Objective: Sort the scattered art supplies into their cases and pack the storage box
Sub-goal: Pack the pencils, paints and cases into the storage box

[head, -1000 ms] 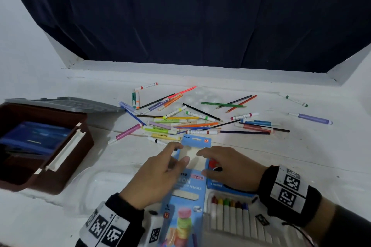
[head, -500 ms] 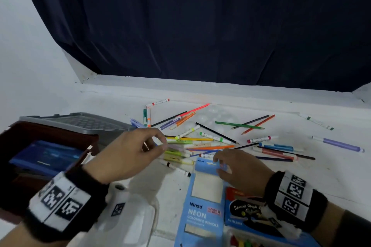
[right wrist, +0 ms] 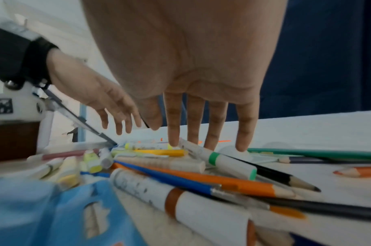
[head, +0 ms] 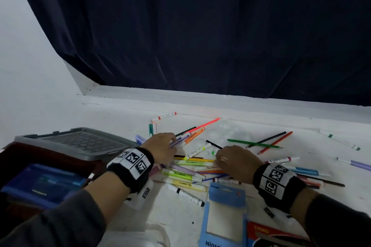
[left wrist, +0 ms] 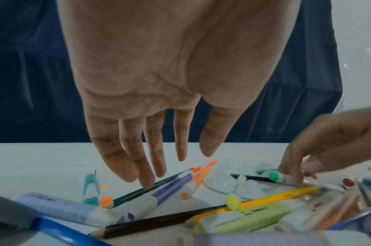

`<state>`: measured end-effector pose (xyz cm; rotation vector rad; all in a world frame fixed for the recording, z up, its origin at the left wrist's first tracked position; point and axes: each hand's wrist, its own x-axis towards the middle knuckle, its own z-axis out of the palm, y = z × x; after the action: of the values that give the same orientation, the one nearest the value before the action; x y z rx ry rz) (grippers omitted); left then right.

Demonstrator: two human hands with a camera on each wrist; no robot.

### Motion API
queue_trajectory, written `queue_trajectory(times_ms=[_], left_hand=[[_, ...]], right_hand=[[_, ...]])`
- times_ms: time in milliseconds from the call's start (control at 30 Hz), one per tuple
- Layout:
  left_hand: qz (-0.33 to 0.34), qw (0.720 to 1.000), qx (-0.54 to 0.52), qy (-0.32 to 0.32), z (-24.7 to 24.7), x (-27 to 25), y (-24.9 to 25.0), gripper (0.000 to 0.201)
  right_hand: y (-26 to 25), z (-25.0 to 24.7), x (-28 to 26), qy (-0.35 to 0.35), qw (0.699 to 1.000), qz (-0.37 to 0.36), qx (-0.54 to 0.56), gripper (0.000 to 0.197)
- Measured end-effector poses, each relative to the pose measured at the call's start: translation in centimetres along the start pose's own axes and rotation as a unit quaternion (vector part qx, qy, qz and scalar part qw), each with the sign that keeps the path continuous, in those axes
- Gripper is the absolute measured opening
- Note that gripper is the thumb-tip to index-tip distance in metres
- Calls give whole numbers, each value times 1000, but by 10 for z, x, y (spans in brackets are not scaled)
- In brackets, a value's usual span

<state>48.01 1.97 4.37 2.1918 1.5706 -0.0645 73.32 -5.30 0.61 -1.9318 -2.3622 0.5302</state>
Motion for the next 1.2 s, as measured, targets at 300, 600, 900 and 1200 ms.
queue_trajectory(times_ms=[300, 600, 900, 1200], left_hand=[[-30, 998, 49, -24, 13, 44, -7, 25], [-26, 997, 62, -25, 22, 50, -8, 38], [-28, 999, 29, -14, 17, 55, -10, 41], [-19, 996, 80, 15, 7, 101, 7, 22]], right_hand=[[20, -8, 22, 20, 996, 75, -33, 7], [20, -4, 32, -6, 993, 87, -83, 18], [6, -9, 15, 143, 966, -1, 214, 19], [4, -24, -2, 172, 874, 51, 451, 21]])
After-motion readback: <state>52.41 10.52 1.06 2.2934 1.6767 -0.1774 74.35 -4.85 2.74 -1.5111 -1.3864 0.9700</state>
